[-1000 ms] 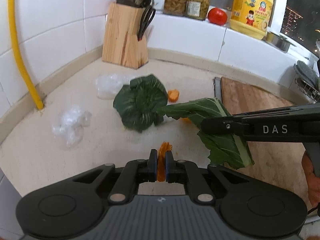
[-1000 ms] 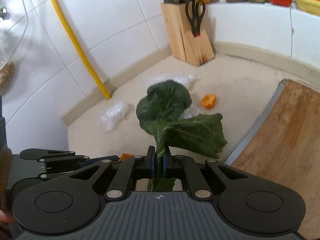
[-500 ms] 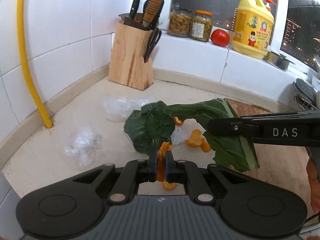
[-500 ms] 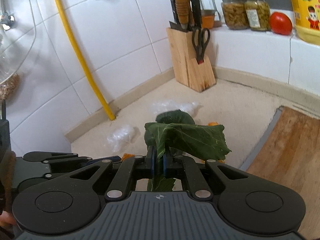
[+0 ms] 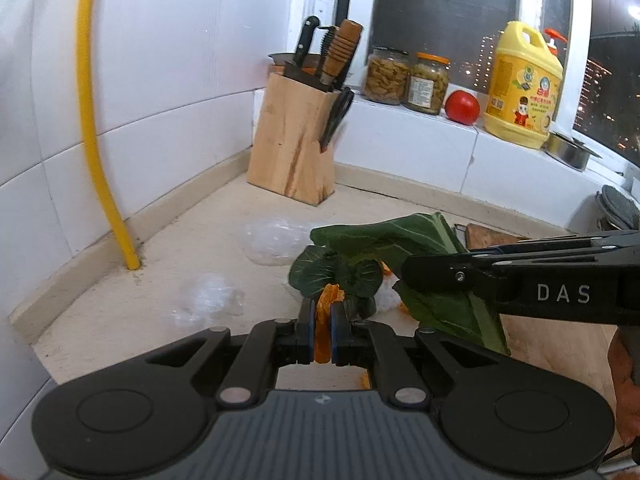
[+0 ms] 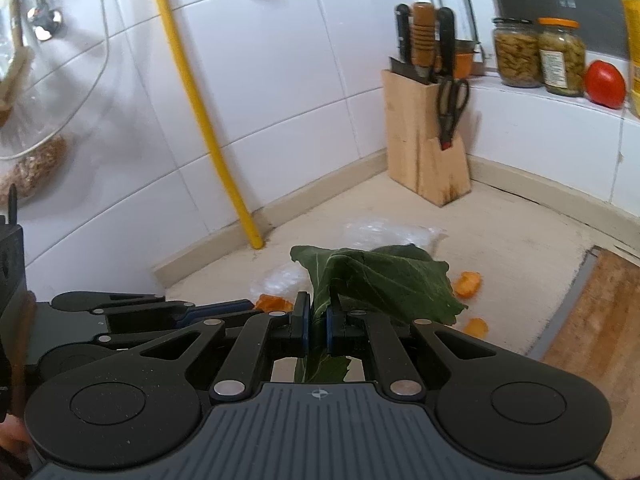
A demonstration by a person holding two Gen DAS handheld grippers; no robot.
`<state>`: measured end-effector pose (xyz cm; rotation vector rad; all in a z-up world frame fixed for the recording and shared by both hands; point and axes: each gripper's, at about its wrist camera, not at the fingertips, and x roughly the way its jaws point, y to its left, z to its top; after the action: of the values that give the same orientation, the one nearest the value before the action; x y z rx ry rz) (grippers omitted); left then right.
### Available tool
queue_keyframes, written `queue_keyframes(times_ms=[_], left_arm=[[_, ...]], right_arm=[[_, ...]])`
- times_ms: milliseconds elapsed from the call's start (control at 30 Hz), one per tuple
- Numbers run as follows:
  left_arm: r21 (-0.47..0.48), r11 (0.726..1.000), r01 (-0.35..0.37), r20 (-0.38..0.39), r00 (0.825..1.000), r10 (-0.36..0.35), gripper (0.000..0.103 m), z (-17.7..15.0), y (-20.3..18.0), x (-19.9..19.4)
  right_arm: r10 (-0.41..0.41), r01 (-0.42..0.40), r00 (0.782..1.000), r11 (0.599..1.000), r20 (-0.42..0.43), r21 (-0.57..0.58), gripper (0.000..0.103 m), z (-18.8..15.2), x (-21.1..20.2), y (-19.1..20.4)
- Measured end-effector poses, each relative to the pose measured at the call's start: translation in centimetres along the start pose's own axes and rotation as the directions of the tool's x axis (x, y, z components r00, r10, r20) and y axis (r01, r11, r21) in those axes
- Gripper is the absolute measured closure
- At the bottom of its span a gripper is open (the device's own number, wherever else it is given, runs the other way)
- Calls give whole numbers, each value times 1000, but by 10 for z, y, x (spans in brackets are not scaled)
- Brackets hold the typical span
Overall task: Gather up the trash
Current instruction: 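Lift the carrot piece and large leaf and carry both toward the trash bin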
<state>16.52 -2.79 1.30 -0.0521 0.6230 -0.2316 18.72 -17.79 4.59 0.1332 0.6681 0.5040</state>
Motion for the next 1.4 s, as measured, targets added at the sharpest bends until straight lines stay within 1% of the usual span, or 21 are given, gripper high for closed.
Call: queue_keyframes(times_ms=[333,600,733,967,1033,1067,1100,1133,1167,1233,1400], left_arm=[[-63,996,-68,20,997,69,99,-8,32,-22],[-119,985,-128,31,991,133,99,-18,56,-41],[-155,973,-170,28,984,177,99,-27,72,-53],[-220,943,-250,17,965,260,99,-46,101,-76],[-240,931,-273,11,959,284,99,-52,109,-82],[-248,926,-284,7,956,295,99,-55,113,-86],[-259,919,-297,1,952,307,99,-59,117,-89],[-268,913,-307,-5,948,317,99,-61,120,-92],[-278,906,-318,-11,945,328,99,-65,124,-95],[-296,894,-336,-25,938,345,99,-72,131,-100],[-331,862,-384,-73,921,382,99,-90,147,-107]], right_arm=[[75,-77,997,995,-26,-59,93,2,18,37],[149,-155,987,983,-66,-102,93,2,35,71],[193,-203,977,972,-95,-121,93,-1,45,89],[271,-293,951,943,-147,-156,93,-5,62,124],[281,-304,947,939,-155,-161,93,-6,64,129],[300,-329,938,929,-173,-170,93,-9,69,140],[300,-329,938,929,-173,-170,93,-9,69,140],[309,-339,934,924,-182,-174,93,-10,72,144],[325,-362,924,915,-202,-179,93,-14,77,154],[340,-382,914,905,-223,-185,93,-19,83,164],[359,-418,891,888,-278,-191,93,-31,98,185]])
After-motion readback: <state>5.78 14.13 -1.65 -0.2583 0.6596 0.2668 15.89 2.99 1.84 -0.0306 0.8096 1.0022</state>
